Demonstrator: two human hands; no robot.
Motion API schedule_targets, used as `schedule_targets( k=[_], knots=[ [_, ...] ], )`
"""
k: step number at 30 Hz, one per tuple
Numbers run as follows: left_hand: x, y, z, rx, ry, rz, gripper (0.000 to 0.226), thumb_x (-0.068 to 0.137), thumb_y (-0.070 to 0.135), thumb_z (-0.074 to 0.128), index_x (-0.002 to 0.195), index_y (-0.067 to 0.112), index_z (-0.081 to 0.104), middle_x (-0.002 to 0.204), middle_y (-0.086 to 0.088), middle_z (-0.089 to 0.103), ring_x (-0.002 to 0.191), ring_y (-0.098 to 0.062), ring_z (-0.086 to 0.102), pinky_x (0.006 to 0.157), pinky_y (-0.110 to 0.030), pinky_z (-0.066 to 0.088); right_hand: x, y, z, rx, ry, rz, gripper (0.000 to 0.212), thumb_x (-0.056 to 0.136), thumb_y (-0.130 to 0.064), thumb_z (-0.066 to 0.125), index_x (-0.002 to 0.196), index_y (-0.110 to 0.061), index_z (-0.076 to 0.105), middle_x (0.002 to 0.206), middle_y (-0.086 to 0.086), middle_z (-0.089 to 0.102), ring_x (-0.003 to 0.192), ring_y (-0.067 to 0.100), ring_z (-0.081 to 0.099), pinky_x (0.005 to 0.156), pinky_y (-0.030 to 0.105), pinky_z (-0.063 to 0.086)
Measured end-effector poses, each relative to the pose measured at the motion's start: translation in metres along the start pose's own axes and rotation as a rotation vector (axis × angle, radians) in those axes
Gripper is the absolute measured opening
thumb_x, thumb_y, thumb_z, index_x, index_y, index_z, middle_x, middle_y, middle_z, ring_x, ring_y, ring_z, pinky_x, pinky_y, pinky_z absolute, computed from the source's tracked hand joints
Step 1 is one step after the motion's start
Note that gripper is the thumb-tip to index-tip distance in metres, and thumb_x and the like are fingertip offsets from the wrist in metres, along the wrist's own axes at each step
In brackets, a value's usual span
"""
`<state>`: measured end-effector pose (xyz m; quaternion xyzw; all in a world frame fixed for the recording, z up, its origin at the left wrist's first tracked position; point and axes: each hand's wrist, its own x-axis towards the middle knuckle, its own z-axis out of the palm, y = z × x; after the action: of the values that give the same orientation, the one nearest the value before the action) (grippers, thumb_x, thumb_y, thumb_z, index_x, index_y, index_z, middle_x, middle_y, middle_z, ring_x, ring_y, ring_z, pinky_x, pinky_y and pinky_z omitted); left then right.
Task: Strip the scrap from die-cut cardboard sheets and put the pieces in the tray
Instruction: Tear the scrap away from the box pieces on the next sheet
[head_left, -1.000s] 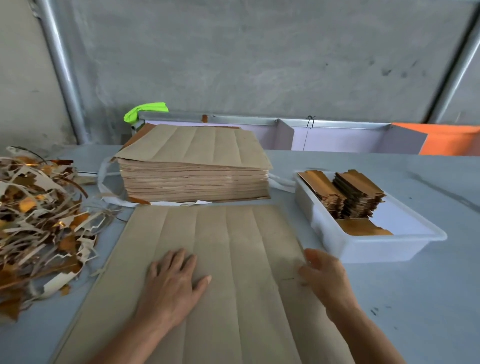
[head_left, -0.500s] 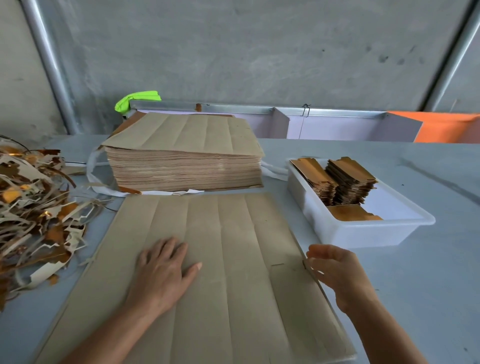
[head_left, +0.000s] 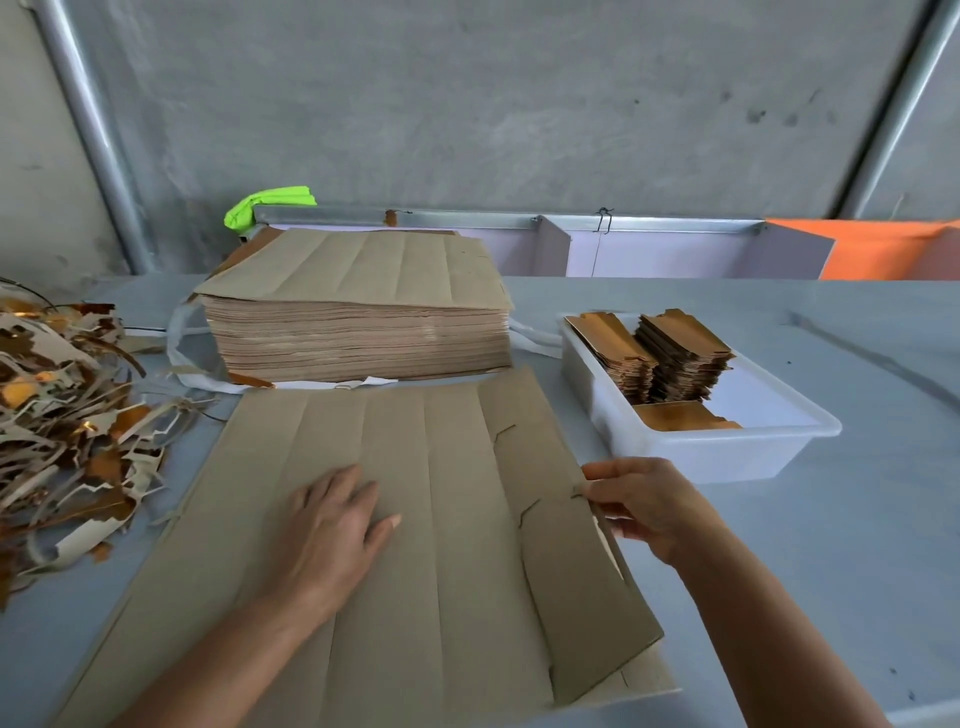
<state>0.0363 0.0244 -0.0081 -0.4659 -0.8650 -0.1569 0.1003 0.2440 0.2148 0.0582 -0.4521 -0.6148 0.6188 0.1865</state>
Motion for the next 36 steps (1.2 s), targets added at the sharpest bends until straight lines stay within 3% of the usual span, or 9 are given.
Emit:
schedule_targets(
  k=[3, 5, 7, 10, 15, 21, 27, 31, 36],
  knots=[
    [-0.010, 0.048, -0.017, -0.311, 0.126, 0.029, 0.057, 0.086, 0.056, 0.055, 0.106, 0.005, 0.069, 0.116, -0.011, 0.064, 0.111, -0.025, 0.058, 0.096, -0.031, 0.042, 0.002, -0.006, 0.006, 0.073, -0.046, 0.028, 0.018, 0.081, 0.003, 0.067, 0.099, 0.000, 0.067, 0.078, 0.012, 0.069, 0.064, 0.017, 0.061, 0.055, 0.026, 0.048],
    [-0.021, 0.082, -0.033, -0.604, 0.066, -0.077, 0.064, 0.070, 0.077, 0.052, 0.087, 0.017, 0.068, 0.091, 0.005, 0.066, 0.088, -0.012, 0.061, 0.080, -0.024, 0.046, 0.002, -0.007, 0.014, 0.134, -0.086, 0.038, 0.020, 0.080, 0.002, 0.068, 0.100, 0.000, 0.067, 0.076, 0.011, 0.067, 0.063, 0.017, 0.059, 0.054, 0.026, 0.047],
    [-0.027, 0.109, -0.040, -0.808, -0.070, -0.225, 0.068, 0.055, 0.086, 0.049, 0.073, 0.022, 0.061, 0.072, 0.007, 0.064, 0.069, -0.006, 0.059, 0.063, -0.021, 0.046, 0.001, -0.008, 0.022, 0.175, -0.110, 0.035, 0.017, 0.079, 0.001, 0.069, 0.096, -0.002, 0.066, 0.069, 0.008, 0.064, 0.058, 0.015, 0.055, 0.053, 0.024, 0.045],
    [-0.025, 0.130, -0.037, -0.862, -0.243, -0.351, 0.063, 0.055, 0.079, 0.063, 0.071, 0.019, 0.053, 0.062, 0.007, 0.054, 0.059, -0.009, 0.050, 0.054, -0.021, 0.038, -0.001, -0.008, 0.032, 0.205, -0.141, 0.027, 0.012, 0.079, -0.002, 0.071, 0.091, -0.004, 0.068, 0.069, 0.005, 0.062, 0.063, 0.015, 0.054, 0.058, 0.026, 0.043],
    [-0.023, 0.129, -0.032, -1.099, -0.321, -0.526, 0.046, 0.065, 0.054, 0.076, 0.066, 0.018, 0.047, 0.048, 0.011, 0.049, 0.051, -0.013, 0.049, 0.046, -0.023, 0.038, -0.003, -0.008, 0.032, 0.191, -0.142, 0.028, 0.007, 0.080, -0.006, 0.070, 0.088, -0.007, 0.069, 0.069, 0.005, 0.064, 0.065, 0.016, 0.057, 0.057, 0.026, 0.046],
    [-0.027, 0.120, -0.038, -1.241, -0.376, -0.619, 0.033, 0.077, 0.038, 0.074, 0.070, 0.013, 0.054, 0.068, -0.003, 0.062, 0.048, -0.012, 0.053, 0.041, -0.020, 0.037, -0.007, -0.002, 0.023, 0.190, -0.111, 0.033, 0.010, 0.081, -0.013, 0.070, 0.084, -0.005, 0.068, 0.065, 0.006, 0.066, 0.061, 0.016, 0.062, 0.055, 0.027, 0.049],
    [-0.031, 0.116, -0.044, -1.362, -0.368, -0.649, 0.022, 0.087, 0.020, 0.065, 0.070, 0.011, 0.057, 0.059, -0.002, 0.060, 0.045, -0.014, 0.053, 0.041, -0.020, 0.039, -0.011, 0.003, 0.017, 0.133, -0.063, -0.005, 0.010, 0.081, -0.014, 0.072, 0.088, -0.007, 0.070, 0.080, 0.006, 0.070, 0.074, 0.018, 0.065, 0.059, 0.028, 0.048],
    [-0.029, 0.113, -0.049, -1.239, -0.339, -0.605, 0.020, 0.089, 0.006, 0.054, 0.070, 0.008, 0.061, 0.062, -0.007, 0.061, 0.052, -0.016, 0.057, 0.047, -0.023, 0.044, -0.022, 0.000, 0.016, 0.066, -0.048, -0.070, 0.015, 0.079, -0.020, 0.074, 0.092, -0.012, 0.070, 0.089, 0.006, 0.070, 0.080, 0.016, 0.065, 0.061, 0.025, 0.048],
    [-0.019, 0.111, -0.051, -1.154, -0.286, -0.557, 0.026, 0.089, 0.005, 0.053, 0.065, 0.009, 0.058, 0.058, -0.005, 0.052, 0.048, -0.014, 0.050, 0.047, -0.018, 0.039, -0.042, -0.001, 0.020, -0.141, -0.295, -0.160, 0.076, 0.053, -0.047, 0.085, 0.120, -0.029, 0.053, 0.106, -0.007, 0.064, 0.096, 0.010, 0.059, 0.067, 0.021, 0.044]
  ],
)
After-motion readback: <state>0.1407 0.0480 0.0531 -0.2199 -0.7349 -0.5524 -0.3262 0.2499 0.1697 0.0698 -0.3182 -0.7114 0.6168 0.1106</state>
